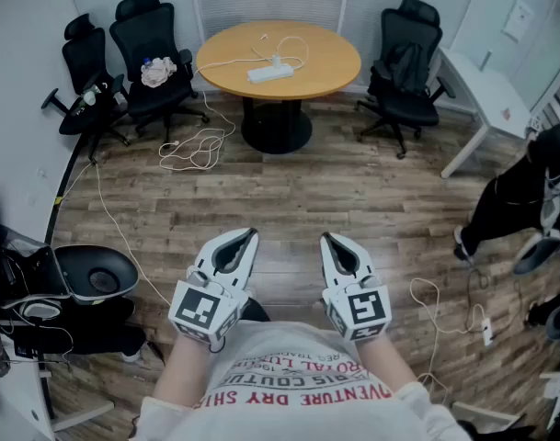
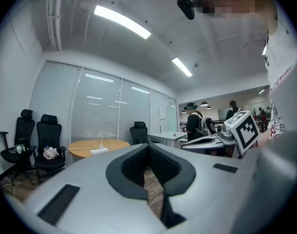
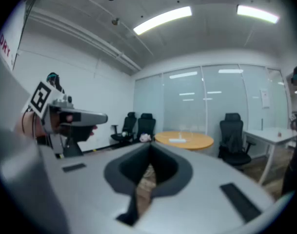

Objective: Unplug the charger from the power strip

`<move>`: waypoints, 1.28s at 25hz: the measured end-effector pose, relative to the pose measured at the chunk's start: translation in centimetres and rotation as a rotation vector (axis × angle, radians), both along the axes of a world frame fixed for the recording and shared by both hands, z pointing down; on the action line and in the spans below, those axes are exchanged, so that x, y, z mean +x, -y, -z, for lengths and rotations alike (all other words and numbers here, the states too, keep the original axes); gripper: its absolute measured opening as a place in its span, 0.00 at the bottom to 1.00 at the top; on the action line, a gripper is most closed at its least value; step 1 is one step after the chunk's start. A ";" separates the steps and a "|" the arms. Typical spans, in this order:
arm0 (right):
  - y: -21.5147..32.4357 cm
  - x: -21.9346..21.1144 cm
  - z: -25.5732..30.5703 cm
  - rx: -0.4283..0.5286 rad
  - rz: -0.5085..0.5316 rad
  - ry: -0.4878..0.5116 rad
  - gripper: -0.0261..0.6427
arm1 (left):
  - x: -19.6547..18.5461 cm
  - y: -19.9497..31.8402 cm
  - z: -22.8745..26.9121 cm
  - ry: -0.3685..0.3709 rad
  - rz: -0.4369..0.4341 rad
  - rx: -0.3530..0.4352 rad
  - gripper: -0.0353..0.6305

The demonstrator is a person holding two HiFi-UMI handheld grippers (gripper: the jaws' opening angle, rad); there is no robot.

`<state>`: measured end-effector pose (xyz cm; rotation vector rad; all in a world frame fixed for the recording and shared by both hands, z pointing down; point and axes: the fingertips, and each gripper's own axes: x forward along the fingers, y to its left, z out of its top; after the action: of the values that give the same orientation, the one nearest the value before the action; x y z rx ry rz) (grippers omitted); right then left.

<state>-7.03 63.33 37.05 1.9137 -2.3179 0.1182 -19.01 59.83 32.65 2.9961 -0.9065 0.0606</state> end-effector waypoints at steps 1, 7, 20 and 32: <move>0.2 0.0 0.0 -0.001 -0.001 -0.001 0.08 | 0.0 0.2 0.0 0.000 -0.001 -0.001 0.10; 0.5 0.4 -0.3 -0.008 -0.008 -0.004 0.08 | 0.3 0.8 0.0 0.005 0.006 -0.004 0.10; 1.4 2.5 -1.4 -0.033 -0.044 0.091 0.08 | 1.4 1.8 -1.8 0.018 -0.005 -0.053 0.10; 9.5 4.7 -3.3 -0.093 -0.068 0.094 0.08 | 3.1 10.5 -3.8 0.034 -0.009 -0.103 0.10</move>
<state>-2.33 53.78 40.30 1.9824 -2.2611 0.3232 -15.88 49.28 36.47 2.9125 -0.8643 0.1547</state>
